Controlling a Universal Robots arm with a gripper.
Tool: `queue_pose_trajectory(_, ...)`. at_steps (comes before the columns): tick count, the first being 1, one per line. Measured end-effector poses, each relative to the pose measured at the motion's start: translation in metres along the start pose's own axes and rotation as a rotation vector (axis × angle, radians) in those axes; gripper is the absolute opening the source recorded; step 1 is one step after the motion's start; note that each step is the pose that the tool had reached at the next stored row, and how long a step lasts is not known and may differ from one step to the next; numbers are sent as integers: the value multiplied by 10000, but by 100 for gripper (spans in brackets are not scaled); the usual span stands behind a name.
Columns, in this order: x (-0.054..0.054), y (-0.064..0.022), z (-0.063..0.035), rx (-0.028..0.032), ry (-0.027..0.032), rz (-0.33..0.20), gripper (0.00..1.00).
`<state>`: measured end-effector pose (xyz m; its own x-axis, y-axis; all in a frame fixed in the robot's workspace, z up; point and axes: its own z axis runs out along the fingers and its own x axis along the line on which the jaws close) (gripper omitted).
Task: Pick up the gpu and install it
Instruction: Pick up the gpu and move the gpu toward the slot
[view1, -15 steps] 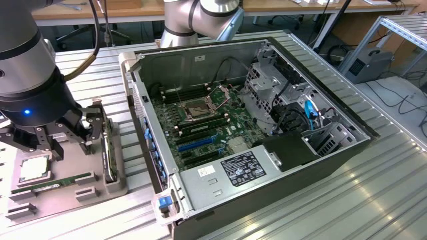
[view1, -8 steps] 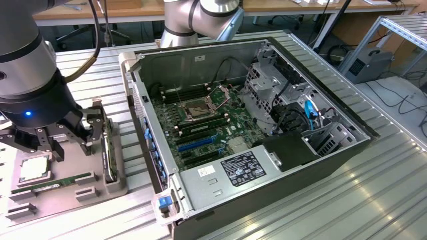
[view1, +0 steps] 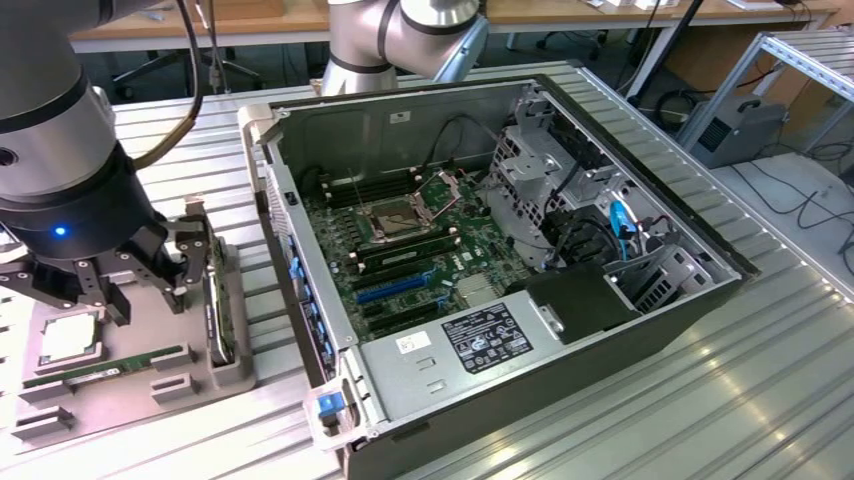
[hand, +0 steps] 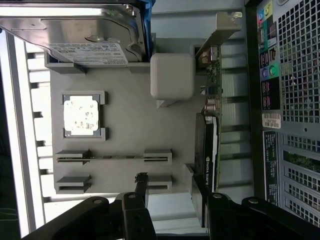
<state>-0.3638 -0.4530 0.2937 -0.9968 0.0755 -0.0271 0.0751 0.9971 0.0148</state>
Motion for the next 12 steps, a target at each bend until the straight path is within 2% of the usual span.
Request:
queue_pose_trajectory(5, -70, 5, 14, -1, 0, -1, 48)
queue_pose_trajectory(12, -112, 11, 30, 3, -2, 0, 48)
